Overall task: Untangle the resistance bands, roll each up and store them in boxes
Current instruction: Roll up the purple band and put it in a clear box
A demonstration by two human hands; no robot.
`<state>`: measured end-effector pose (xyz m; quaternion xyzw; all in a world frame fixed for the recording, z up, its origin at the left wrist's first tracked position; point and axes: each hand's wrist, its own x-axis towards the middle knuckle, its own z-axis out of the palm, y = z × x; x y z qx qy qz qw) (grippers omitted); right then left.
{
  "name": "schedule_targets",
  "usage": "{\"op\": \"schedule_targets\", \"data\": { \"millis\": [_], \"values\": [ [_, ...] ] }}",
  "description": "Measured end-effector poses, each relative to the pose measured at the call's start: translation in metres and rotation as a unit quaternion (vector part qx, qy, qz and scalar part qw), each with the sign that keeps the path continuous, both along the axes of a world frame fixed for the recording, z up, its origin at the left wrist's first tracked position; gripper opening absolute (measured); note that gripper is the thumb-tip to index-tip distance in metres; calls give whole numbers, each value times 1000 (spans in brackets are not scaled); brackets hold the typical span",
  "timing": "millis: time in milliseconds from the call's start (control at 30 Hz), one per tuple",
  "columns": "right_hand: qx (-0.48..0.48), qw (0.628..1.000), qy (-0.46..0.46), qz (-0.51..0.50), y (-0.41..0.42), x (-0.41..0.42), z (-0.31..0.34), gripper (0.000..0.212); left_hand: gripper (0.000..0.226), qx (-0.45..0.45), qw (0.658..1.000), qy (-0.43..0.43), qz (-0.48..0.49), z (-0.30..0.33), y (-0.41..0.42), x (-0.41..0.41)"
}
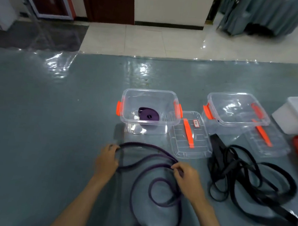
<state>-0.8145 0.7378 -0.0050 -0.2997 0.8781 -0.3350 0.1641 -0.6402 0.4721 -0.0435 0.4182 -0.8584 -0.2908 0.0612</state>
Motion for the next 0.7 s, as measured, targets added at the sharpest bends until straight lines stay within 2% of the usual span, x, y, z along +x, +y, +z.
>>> {"op": "schedule_targets", "data": {
  "millis": [67, 133, 267, 367, 433, 567, 700],
  "values": [
    [3, 1000, -3, -8, 13, 8, -6, 25, 66, 24, 998, -51, 21, -15, 5, 12],
    [10, 1000, -1, -10, 25, 15, -8, 23, 70, 44, 997, -66, 23, -23, 8, 19],
    [2, 1000, -6, -18, 40, 22, -11, 21, 41, 54, 997, 17, 56, -30, 10, 22],
    [-11, 1000, -7, -19, 47, 26, -12, 22, 28, 50, 996, 15, 79, -29, 7, 23],
    [-14, 1000, -4, -15, 50, 30, -14, 29, 26, 51, 993, 54, 93, -24, 7, 23],
    [-19, 1000, -13, -3, 43, 35, -10, 38, 35, 96, 973, 192, 81, 12, 8, 22],
    [-51, 998, -24, 18, 13, 36, 13, 26, 29, 45, 964, 262, 15, 59, 18, 25]
  ]
}}
